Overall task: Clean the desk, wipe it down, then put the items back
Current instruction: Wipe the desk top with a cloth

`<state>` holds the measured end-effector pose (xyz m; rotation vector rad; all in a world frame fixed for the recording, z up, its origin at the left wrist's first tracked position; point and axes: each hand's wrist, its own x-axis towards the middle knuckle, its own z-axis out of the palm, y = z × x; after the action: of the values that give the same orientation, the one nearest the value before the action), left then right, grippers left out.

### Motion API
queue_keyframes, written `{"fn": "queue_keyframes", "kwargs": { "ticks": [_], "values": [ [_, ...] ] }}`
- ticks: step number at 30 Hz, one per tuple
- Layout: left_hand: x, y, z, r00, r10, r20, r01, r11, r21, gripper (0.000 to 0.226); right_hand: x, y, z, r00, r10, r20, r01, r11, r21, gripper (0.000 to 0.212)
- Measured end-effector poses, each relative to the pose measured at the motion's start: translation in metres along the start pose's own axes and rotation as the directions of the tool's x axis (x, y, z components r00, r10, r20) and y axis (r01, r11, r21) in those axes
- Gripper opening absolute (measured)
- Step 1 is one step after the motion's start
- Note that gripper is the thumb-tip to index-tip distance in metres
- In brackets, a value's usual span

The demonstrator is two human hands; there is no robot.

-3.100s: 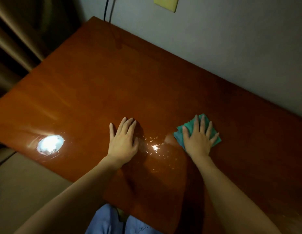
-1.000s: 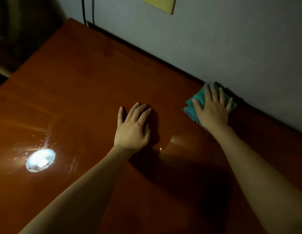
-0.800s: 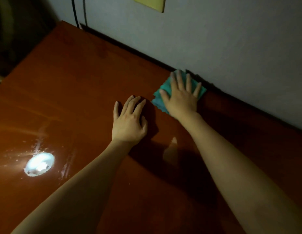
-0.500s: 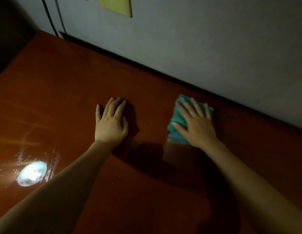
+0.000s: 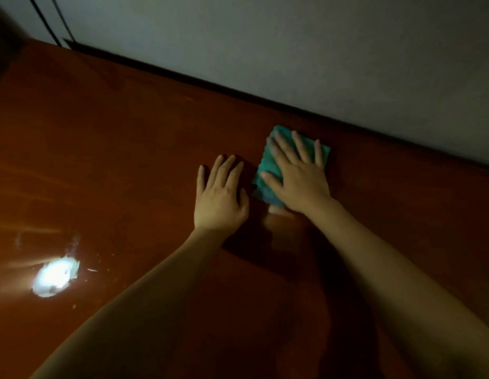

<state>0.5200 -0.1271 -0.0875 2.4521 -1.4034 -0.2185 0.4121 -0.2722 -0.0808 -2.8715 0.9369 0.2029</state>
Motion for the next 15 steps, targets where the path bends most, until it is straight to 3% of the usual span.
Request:
{"fn": "queue_keyframes", "kwargs": {
  "ticks": [3,5,9,12,13,15],
  "values": [
    [-0.003,0.002,-0.001,1.000,0.020,0.006,-0.019,1.000,-0.015,0.062,-0.040,0.022,0.001,0.991,-0.121,0.065,0.121,0.993,-0.001,0.077],
    [-0.012,-0.002,-0.002,0.999,0.044,0.019,-0.043,0.998,-0.041,0.061,-0.060,0.047,0.001,0.991,-0.116,0.065,0.116,0.993,0.011,0.078],
    [-0.029,-0.002,-0.002,0.996,0.088,0.020,-0.086,0.995,-0.053,0.059,-0.064,0.084,0.000,0.981,0.194,-0.013,-0.194,0.980,0.050,0.076],
    [-0.027,-0.001,-0.003,0.996,0.083,0.014,-0.083,0.996,-0.039,0.060,-0.022,0.065,-0.002,0.880,0.475,-0.008,-0.471,0.874,0.116,0.068],
    [-0.027,-0.001,-0.003,0.996,0.085,0.013,-0.085,0.996,-0.042,0.060,-0.007,0.053,-0.003,0.856,0.517,-0.002,-0.512,0.848,0.140,0.067],
    [-0.028,-0.001,-0.003,0.996,0.086,0.006,-0.086,0.995,-0.053,0.060,0.012,0.027,-0.002,0.876,0.482,-0.009,-0.475,0.867,0.147,0.068]
  ]
}}
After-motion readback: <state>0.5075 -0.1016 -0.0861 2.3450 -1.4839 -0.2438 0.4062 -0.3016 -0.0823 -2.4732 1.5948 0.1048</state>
